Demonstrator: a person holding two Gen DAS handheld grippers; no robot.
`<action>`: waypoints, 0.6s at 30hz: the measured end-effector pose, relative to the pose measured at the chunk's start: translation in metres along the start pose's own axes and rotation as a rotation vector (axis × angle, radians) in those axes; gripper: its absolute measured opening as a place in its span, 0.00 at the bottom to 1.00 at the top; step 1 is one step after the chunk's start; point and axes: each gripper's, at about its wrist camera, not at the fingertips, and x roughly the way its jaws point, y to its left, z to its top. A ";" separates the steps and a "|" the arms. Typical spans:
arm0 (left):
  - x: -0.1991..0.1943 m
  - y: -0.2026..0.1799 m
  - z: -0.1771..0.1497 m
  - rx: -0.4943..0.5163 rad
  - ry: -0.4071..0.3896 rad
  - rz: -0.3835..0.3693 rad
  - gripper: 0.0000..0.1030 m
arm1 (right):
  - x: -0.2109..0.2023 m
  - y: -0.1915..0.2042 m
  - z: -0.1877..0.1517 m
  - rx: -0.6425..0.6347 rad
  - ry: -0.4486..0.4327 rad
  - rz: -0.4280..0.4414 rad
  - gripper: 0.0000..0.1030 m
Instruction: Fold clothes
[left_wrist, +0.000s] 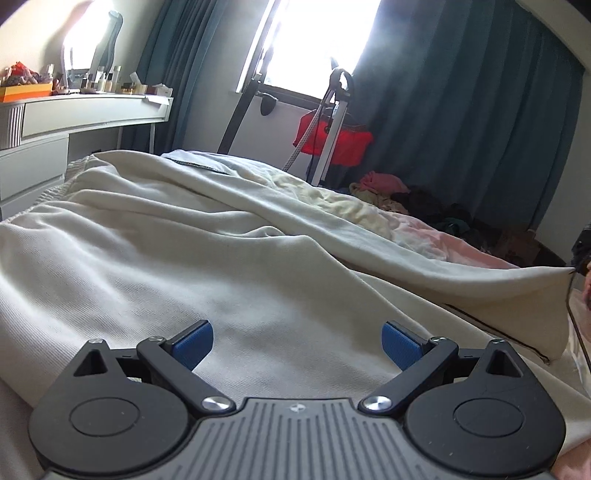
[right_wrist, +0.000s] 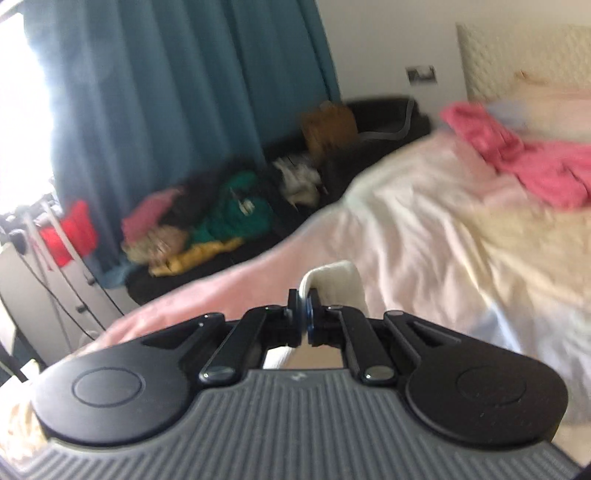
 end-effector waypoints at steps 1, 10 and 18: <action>0.002 0.000 -0.001 -0.001 0.003 0.000 0.96 | 0.001 0.006 0.001 0.002 0.002 -0.006 0.06; 0.018 -0.006 -0.005 0.005 0.042 -0.011 0.96 | -0.019 0.046 0.057 -0.010 -0.274 0.207 0.05; 0.014 -0.006 -0.009 0.028 0.044 0.006 0.96 | 0.050 -0.066 -0.057 0.046 -0.007 0.028 0.05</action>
